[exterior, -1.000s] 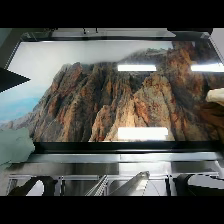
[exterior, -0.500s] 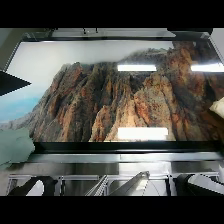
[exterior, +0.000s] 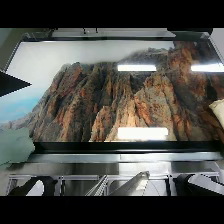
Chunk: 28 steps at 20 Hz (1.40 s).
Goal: Fold the shirts.
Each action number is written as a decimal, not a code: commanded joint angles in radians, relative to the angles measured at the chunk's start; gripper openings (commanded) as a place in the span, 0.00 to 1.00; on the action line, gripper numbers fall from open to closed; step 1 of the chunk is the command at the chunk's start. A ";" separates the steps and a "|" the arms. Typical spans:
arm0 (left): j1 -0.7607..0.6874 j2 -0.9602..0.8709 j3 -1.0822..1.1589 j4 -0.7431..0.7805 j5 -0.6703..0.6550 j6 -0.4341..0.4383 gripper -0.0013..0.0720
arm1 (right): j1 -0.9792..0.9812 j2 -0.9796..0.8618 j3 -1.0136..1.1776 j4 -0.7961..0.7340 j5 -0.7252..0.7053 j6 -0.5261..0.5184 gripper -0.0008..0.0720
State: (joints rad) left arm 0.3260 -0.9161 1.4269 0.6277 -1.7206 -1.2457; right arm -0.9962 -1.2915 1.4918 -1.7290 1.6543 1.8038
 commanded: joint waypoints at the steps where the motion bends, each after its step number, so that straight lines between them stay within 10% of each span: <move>1: 0.001 0.000 0.000 0.000 0.027 0.000 0.04 | 0.073 0.000 -0.002 0.213 -0.036 0.003 0.04; 5: 0.001 0.007 -0.004 0.011 0.031 0.041 0.04 | 0.253 0.019 -0.009 0.474 -0.086 -0.039 0.03; 16: 0.001 0.532 -0.786 0.034 0.148 -0.008 0.04 | 1.221 0.563 -0.771 0.512 -0.570 -0.040 0.04; 28: 0.001 0.457 -0.764 0.025 0.145 -0.018 0.04 | 1.262 0.542 -0.771 0.575 -0.576 -0.035 0.04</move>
State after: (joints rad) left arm 0.3260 -0.4572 0.6361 0.6533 -1.5707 -1.2732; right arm 0.2604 -0.7506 0.7231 -1.1603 1.0855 1.7687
